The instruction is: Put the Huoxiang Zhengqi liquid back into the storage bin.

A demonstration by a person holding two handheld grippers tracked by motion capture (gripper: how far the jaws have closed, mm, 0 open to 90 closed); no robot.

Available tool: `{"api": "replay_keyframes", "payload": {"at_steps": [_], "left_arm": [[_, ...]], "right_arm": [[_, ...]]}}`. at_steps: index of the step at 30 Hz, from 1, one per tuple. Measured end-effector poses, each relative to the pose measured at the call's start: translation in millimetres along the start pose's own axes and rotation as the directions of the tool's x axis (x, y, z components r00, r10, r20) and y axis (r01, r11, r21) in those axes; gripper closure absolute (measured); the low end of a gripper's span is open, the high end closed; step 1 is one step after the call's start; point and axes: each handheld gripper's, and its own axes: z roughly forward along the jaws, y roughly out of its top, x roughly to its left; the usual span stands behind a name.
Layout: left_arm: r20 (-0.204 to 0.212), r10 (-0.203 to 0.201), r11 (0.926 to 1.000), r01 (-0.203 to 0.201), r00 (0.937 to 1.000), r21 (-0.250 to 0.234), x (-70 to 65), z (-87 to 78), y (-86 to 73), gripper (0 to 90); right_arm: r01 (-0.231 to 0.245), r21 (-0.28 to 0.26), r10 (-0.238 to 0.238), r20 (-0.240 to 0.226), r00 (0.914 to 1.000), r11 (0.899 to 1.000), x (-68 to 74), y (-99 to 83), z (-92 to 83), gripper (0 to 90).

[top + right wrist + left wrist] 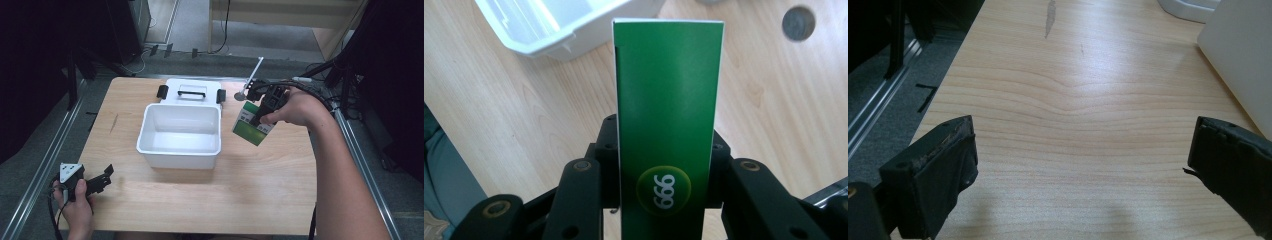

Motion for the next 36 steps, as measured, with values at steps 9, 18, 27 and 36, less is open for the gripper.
{"api": "replay_keyframes", "payload": {"at_steps": [9,18,27,36], "left_arm": [[0.0,0.001,1.0,-0.001,1.0,-0.003,-0.4,0.0,-0.2,0.0],[0.002,-0.003,1.0,0.003,1.0,-0.002,-0.1,0.1,-0.1,0.0],[0.003,-0.004,1.0,0.004,1.0,-0.002,-0.1,0.1,-0.1,0.0],[0.005,-0.01,1.0,0.01,0.9999,-0.002,0.6,0.2,-0.1,0.0]], "right_arm": [[0.075,-0.021,-0.075,0.013,0.9971,0.997,7.9,17.3,-17.0,64.7],[0.151,-0.058,-0.151,0.02,0.9884,0.987,19.4,40.7,-25.6,64.6],[0.203,-0.038,-0.202,0.018,0.9792,0.978,37.5,72.6,-22.9,64.6],[0.277,-0.047,-0.277,0.015,0.9609,0.96,51.0,102.0,-17.6,64.6]]}}
